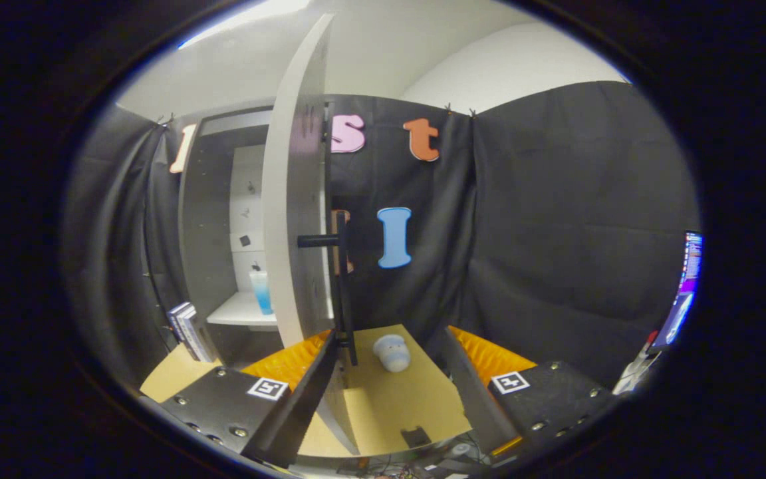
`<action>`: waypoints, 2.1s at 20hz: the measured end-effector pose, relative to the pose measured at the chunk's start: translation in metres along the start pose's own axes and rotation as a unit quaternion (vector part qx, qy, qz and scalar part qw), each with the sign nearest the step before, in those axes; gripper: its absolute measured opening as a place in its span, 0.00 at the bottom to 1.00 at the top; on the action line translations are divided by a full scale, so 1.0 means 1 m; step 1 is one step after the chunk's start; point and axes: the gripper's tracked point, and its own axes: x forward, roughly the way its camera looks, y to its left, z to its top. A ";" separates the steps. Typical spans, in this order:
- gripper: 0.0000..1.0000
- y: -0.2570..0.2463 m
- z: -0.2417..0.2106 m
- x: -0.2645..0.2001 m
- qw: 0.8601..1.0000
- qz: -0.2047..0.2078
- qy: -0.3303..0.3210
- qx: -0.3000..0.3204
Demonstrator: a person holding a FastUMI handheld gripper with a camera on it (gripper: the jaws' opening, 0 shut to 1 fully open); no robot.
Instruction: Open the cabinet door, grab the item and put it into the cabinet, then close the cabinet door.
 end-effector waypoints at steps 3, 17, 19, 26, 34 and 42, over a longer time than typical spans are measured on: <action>0.96 0.030 -0.004 0.003 0.999 0.040 0.004 -0.001; 0.97 0.140 -0.022 0.020 0.986 0.163 0.029 0.017; 0.97 0.157 -0.020 0.021 0.983 0.178 0.031 0.014; 1.00 0.217 -0.022 0.063 0.975 0.219 0.031 0.010; 1.00 0.321 -0.019 0.114 0.972 0.235 0.016 -0.005; 1.00 0.386 -0.018 0.176 0.976 0.215 -0.013 -0.016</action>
